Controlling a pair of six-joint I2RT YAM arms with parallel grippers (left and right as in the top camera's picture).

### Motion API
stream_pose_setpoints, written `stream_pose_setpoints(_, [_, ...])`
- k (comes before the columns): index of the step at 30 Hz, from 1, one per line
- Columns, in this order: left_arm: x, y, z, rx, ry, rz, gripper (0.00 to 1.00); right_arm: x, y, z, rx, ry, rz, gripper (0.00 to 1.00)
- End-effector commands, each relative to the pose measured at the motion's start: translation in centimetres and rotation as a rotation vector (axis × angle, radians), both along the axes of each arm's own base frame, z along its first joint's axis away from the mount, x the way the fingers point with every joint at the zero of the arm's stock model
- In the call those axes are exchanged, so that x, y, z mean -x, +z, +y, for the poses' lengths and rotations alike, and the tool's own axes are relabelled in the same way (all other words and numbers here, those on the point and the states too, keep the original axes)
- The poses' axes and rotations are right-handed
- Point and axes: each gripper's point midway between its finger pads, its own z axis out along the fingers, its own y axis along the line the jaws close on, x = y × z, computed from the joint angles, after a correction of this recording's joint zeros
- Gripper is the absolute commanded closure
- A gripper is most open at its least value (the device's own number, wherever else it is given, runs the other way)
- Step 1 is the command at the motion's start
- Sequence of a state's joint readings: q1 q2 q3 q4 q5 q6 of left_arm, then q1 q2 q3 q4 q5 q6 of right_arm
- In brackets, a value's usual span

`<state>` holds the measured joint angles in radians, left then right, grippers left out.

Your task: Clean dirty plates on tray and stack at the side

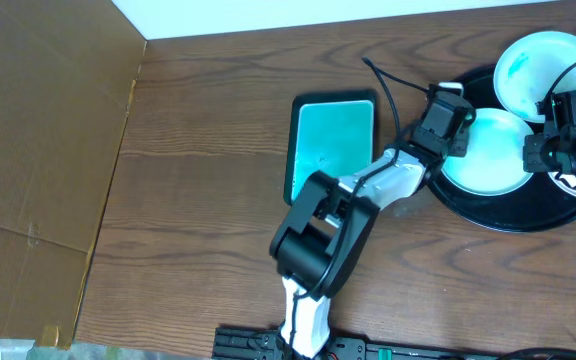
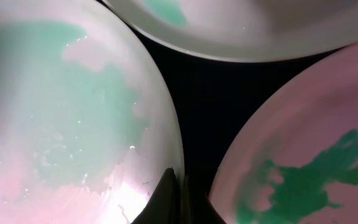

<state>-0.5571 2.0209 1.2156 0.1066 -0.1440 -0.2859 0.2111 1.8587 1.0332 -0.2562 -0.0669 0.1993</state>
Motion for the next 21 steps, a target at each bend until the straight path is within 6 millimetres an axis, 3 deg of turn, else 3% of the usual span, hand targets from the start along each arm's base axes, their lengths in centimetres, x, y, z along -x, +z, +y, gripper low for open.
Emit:
stream_pose_setpoints(1, [-1.5, 5.5, 4.0, -0.048, 0.139, -0.132, 0.94, 0.6, -1.3, -0.3, 0.081, 0.046, 0.018, 0.99])
stream_pose_setpoints(6, [-0.8, 10.5, 5.1, 0.049, 0.205, -0.174, 0.93, 0.5, -0.1, 1.3, 0.093, 0.111, -0.023, 0.99])
stream_pose_setpoints(9, [-0.3, 11.9, 6.7, 0.057, 0.241, -0.167, 0.93, 0.2, 1.8, 2.0, 0.092, 0.127, -0.071, 0.99])
stream_pose_setpoints(14, [0.2, 12.1, 10.7, 0.023, 0.312, -0.119, 0.93, -0.6, 6.2, 1.4, 0.195, 0.135, -0.201, 0.99])
stream_pose_setpoints(21, [1.1, 9.9, 16.6, -0.054, 0.421, 0.001, 0.93, -1.1, 12.3, 1.9, 0.411, 0.24, -0.395, 0.99])
